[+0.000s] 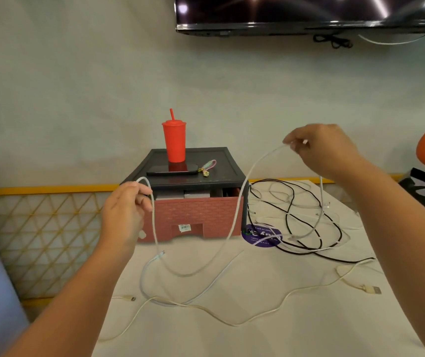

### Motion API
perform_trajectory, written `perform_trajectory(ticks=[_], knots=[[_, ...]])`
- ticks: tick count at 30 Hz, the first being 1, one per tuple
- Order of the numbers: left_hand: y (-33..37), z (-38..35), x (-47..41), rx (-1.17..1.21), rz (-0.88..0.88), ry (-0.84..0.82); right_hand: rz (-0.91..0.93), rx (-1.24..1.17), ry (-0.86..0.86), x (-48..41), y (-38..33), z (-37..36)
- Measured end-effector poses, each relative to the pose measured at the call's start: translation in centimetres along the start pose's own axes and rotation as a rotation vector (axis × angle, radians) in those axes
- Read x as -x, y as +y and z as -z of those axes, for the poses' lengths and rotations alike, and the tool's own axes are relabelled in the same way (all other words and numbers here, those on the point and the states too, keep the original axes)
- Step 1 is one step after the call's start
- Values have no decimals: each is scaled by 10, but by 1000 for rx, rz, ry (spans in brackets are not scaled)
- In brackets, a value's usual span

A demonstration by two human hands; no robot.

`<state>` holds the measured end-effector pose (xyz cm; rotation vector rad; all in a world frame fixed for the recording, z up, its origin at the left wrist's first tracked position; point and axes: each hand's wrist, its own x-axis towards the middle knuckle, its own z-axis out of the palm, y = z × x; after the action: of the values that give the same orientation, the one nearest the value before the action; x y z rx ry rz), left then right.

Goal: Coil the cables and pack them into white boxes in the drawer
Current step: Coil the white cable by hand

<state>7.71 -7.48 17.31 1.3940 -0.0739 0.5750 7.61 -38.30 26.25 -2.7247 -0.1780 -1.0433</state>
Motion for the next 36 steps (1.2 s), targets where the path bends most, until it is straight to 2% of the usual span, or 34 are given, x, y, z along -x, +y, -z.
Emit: perform_trajectory(ticks=[2,3,6,7,9,12,15,18,21,23,25,27,32,34,36], knots=[[3,3,-1,52,-4,1,-73,5,-168,3,2,-1],[4,5,-1,66,6,1,-109,-14,-126,5,2,-2],[8,8,-1,99,58,16,-214,-176,284,12,1,-3],[10,8,-1,93,75,24,-230,-208,287,12,-1,-4],[10,6,-1,82,101,35,-238,-172,146,12,2,-12],[6,4,-1,103,102,-4,-267,-150,155,14,10,-23],[1,4,5,-22,28,-106,-279,-95,146,16,24,-36],[0,5,9,-72,27,-152,-297,-81,30,21,37,-48],[4,3,13,79,145,-157,-379,-57,-206,31,42,-59],[8,0,15,199,211,-167,-404,-67,-278,38,36,-66],[11,-4,17,276,244,-189,-358,-188,-238,44,20,-73],[14,-9,21,339,275,-213,-288,-423,-205,48,-5,-76],[24,-23,33,475,333,-334,-66,-1018,-370,67,-90,-79],[28,-26,36,534,353,-377,-24,-1139,-343,74,-112,-90],[31,-25,36,614,361,-398,-80,-1178,-266,80,-127,-97]])
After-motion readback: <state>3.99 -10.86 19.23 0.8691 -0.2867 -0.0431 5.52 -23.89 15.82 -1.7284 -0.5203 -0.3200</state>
